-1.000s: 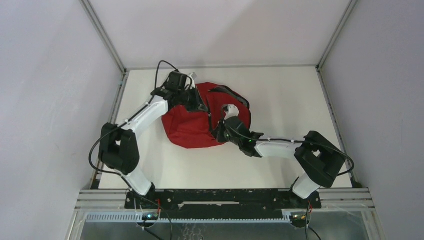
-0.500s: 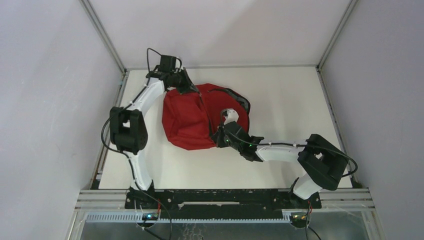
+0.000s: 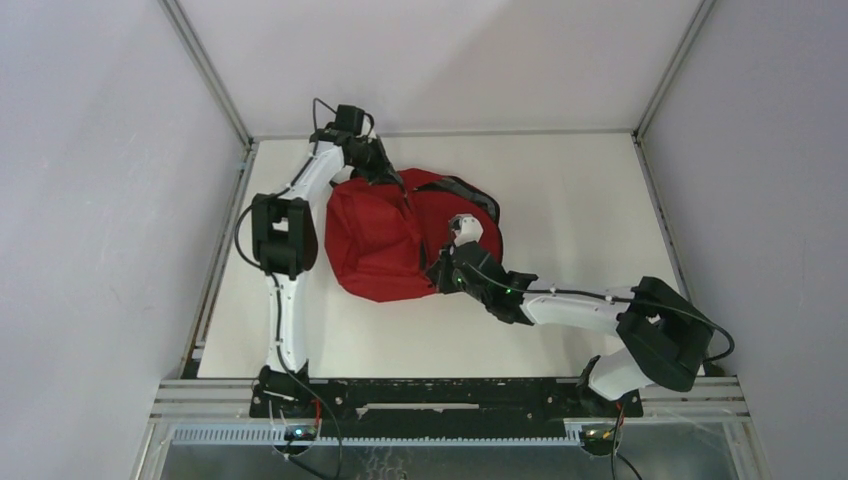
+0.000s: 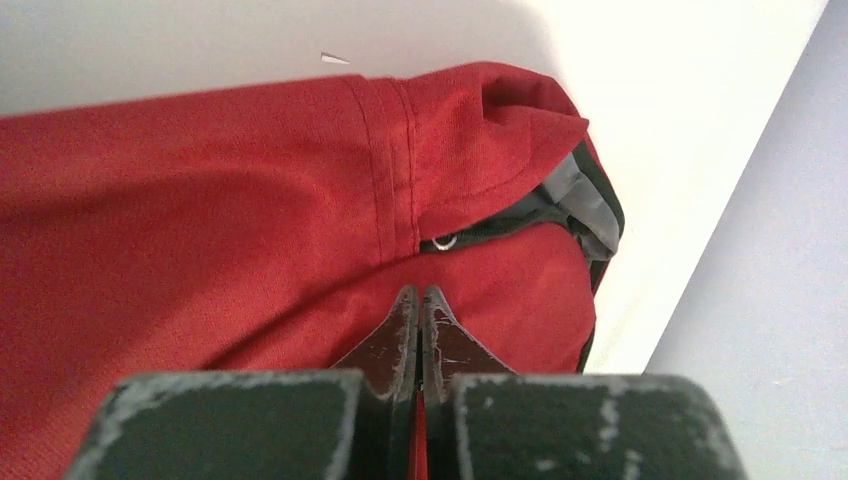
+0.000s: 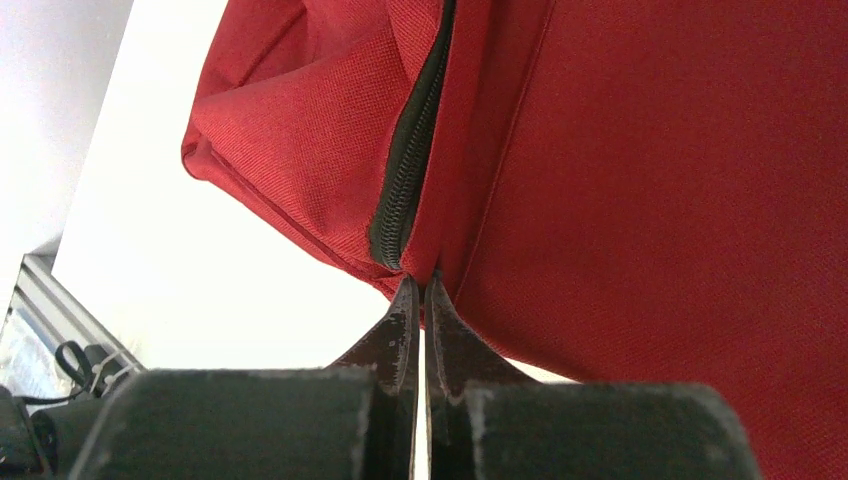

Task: Pack the student bag
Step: Zip the student bag at the center of the board, then adjust the student bag at the center of the board.

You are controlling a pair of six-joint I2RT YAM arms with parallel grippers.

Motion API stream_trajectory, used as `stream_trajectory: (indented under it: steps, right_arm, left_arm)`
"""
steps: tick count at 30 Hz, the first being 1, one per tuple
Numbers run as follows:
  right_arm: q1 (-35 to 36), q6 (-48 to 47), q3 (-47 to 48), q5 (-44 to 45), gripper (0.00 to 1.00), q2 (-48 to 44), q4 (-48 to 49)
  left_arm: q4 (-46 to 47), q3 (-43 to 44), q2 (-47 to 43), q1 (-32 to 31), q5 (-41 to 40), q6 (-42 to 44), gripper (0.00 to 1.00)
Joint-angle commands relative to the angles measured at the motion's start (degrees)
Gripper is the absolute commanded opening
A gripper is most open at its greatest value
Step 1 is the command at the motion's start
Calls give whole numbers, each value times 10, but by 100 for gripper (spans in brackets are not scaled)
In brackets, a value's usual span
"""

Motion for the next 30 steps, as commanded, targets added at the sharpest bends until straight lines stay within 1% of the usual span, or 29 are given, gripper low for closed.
stream_trajectory:
  steps: [1, 2, 3, 4, 5, 6, 7, 8, 9, 11, 13, 14, 15, 16, 17, 19, 21, 22, 27, 30]
  right_arm:
    - [28, -11, 13, -54, 0, -40, -89]
    - [26, -13, 22, -48, 7, -45, -106]
    - [23, -14, 33, -38, 30, -53, -128]
    - [18, -18, 38, -27, 46, -65, -147]
    - [13, -23, 39, -17, 56, -81, -159]
    - [1, -27, 39, -12, 62, -100, -170]
    - [-12, -31, 39, -7, 64, -119, -182]
    - [-26, -35, 39, -3, 65, -139, -193]
    - [-45, -39, 37, -1, 65, -159, -203]
    - [-97, -41, 31, -11, 65, -193, -219]
    - [-167, -35, 30, -38, 64, -196, -231]
    - [-222, -32, 32, -73, 64, -186, -233]
    - [-249, -28, 36, -102, 64, -172, -236]
    - [-290, -25, 47, -126, 64, -151, -239]
    - [-318, -25, 58, -145, 64, -126, -239]
    - [-358, -31, 91, -180, 65, -67, -244]
    - [-388, -35, 133, -217, 66, -3, -246]
    - [-400, -36, 153, -235, 67, 29, -247]
    - [-424, -50, 234, -294, 70, 153, -227]
    - [-425, -54, 266, -321, 70, 209, -213]
  left_arm:
    - [79, 52, -41, 10, -58, 17, 0]
    - [79, 42, -57, 6, -73, 28, 0]
    - [76, 33, -76, 2, -88, 39, 0]
    - [75, 22, -96, -2, -103, 51, 5]
    - [75, 9, -119, -6, -120, 60, 16]
    - [76, -5, -144, -9, -136, 68, 27]
    - [77, -20, -167, -12, -151, 76, 37]
    - [76, -33, -189, -15, -165, 84, 45]
    - [76, -49, -210, -18, -178, 89, 50]
    - [77, -83, -259, -27, -192, 98, 52]
    - [73, -122, -295, -40, -207, 106, 55]
    - [73, -150, -313, -52, -213, 111, 57]
    - [73, -167, -329, -59, -216, 113, 59]
    - [74, -189, -345, -70, -221, 115, 62]
    - [74, -213, -358, -82, -231, 117, 64]
    - [80, -267, -380, -111, -239, 116, 70]
    - [81, -301, -389, -137, -246, 115, 79]
    - [82, -316, -389, -147, -246, 110, 81]
    - [87, -362, -375, -183, -260, 89, 83]
    - [108, -384, -366, -205, -240, 74, 84]
